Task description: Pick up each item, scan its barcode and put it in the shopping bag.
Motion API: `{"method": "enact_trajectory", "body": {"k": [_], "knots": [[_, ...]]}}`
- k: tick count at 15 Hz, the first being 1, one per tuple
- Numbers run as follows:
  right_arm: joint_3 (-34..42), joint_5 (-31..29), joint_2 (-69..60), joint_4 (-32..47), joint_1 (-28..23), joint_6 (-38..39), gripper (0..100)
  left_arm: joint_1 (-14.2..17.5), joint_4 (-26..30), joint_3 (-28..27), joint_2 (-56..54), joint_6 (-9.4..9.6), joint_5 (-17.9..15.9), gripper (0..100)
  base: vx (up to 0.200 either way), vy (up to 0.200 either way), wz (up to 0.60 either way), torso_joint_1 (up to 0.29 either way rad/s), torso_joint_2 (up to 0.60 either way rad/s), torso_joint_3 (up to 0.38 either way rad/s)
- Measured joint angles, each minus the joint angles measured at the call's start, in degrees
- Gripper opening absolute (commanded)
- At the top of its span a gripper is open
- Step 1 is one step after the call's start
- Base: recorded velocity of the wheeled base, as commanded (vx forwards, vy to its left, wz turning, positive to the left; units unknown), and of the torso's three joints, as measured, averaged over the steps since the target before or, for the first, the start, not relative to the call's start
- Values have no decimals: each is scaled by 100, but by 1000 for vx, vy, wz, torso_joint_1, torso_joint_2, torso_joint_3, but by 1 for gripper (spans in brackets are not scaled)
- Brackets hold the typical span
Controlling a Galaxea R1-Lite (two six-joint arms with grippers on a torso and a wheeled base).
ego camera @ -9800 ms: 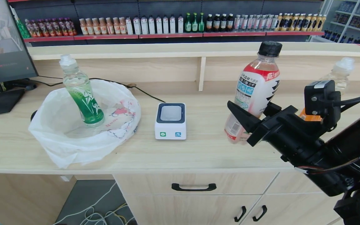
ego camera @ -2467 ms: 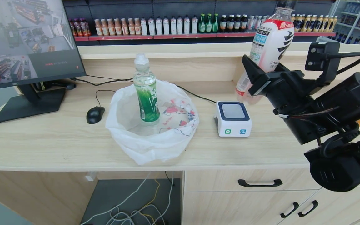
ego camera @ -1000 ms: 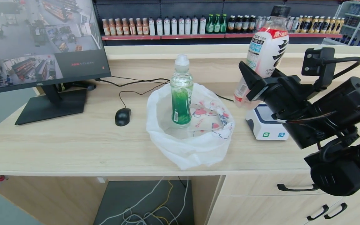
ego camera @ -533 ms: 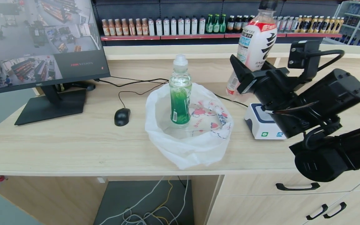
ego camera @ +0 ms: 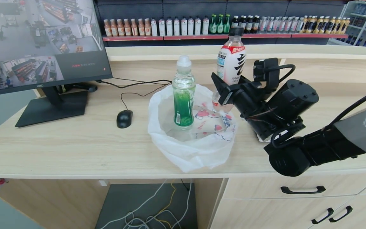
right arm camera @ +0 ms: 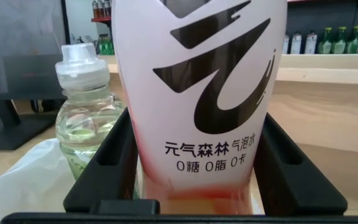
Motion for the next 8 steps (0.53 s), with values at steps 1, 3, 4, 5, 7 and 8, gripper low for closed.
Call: {"method": "enact_trajectory", "body": {"k": [1, 3, 4, 5, 7, 8], "knots": [[-17, -17, 68, 15, -22, 2, 0, 0, 2, 0, 0, 2, -1, 100, 0, 0, 0, 0, 0, 0], [-44, -9, 184, 56, -11, 20, 0, 0, 2, 0, 0, 0, 2, 100, 0, 0, 0, 0, 0, 0], [-52, -9, 236, 52, -26, 27, 0, 0, 2, 0, 0, 2, 0, 100, 0, 0, 0, 0, 0, 0], [-55, -6, 276, 50, -52, 49, 0, 0, 2, 0, 0, 2, 0, 100, 0, 0, 0, 0, 0, 0], [-55, -22, 368, 20, -85, 196, 0, 0, 2, 0, 0, 0, 0, 100, 0, 0, 0, 0, 0, 0], [-55, -15, 400, 9, -100, 207, 0, 0, 2, 0, 0, 0, -4, 100, 0, 0, 0, 0, 0, 0]]}}
